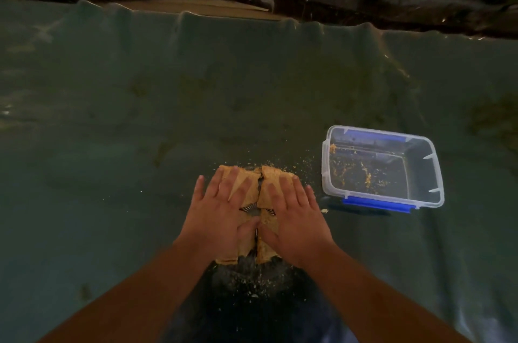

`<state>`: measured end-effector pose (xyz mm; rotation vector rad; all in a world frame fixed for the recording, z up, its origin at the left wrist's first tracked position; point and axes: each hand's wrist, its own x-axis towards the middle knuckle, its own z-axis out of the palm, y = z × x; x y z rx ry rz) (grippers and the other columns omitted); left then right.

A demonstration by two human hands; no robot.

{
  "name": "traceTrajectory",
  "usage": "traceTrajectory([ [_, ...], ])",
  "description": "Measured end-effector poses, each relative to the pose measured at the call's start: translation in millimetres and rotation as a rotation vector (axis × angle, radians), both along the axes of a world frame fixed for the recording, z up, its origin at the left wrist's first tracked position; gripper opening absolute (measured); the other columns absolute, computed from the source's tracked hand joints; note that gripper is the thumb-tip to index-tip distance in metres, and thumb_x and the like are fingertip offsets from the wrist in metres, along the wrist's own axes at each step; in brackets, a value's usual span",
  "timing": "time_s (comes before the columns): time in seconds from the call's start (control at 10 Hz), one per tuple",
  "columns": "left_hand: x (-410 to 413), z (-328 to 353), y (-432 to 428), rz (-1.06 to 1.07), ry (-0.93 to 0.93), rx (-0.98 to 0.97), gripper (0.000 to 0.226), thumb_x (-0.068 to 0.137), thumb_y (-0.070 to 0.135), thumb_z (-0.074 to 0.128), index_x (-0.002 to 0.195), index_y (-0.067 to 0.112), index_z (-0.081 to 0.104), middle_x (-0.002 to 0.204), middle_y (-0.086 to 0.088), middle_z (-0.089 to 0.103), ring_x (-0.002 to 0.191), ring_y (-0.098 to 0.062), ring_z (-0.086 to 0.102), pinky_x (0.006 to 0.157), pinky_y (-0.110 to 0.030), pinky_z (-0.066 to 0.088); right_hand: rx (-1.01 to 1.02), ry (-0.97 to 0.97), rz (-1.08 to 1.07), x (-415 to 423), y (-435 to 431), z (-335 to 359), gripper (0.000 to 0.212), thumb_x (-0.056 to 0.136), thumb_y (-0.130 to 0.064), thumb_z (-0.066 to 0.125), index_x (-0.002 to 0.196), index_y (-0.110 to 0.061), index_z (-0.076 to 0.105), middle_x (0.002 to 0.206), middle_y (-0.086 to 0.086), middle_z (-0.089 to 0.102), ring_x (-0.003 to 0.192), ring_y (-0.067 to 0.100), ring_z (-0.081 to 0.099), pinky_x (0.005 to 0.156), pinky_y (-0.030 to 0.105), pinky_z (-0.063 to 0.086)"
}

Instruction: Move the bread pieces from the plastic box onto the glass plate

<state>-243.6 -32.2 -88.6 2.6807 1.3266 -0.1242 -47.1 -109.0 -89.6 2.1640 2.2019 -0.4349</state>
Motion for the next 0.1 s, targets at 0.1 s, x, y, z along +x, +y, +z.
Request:
traceTrajectory([
  [0.1,0.2,25.2,7.2,0.034,-0.011,0.027,0.08,0.096,0.077,0.016,0.16,0.03,0.008,0.17,-0.008,0.007,0.155,-0.033,0.005,0.122,-0.065,0.008,0.046,0.03,-0.05,-1.5,8.9,26.6,0.082,0.096,-0.073,0.02,0.16,-0.025,0.002,0.168,0.012,0.001,0.152,0.034,-0.009,0.121,0.057,0.0],
])
